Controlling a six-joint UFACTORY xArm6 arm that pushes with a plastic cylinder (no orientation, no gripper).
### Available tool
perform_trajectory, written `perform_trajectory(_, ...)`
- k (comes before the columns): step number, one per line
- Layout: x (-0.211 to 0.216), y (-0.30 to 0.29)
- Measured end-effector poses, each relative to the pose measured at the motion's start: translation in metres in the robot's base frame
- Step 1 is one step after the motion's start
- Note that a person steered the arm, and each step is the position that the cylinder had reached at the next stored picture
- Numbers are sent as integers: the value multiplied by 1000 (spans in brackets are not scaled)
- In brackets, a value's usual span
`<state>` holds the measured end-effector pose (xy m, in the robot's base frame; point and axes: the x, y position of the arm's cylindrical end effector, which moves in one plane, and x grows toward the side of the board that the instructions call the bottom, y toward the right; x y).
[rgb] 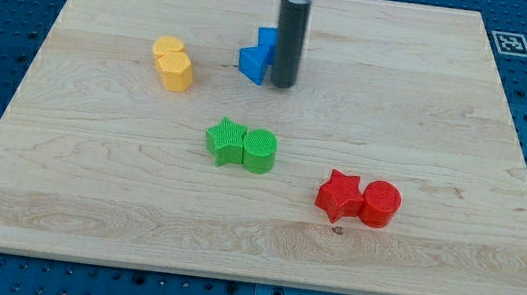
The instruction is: Push the blue triangle to the top left of the board
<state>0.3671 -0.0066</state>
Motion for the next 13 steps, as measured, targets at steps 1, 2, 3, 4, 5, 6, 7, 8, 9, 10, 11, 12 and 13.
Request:
perform_trajectory(1,-2,-7)
perform_trajectory(2,-2,-14)
perform_trajectory(3,-2,-33)
perform_trajectory(4,-2,-34)
perform_trajectory(5,-2,-58)
perform_trajectory(6,-12,-88)
perform_trajectory(7,-33,-98)
perform_trajectory(8,-49,-109)
perform_trajectory(9,-55,-141)
perform_trajectory(10,-78,-164)
perform_trajectory(11,-105,-166)
perform_trajectory(12,-108,-166)
perform_trajectory(13,-110,-166)
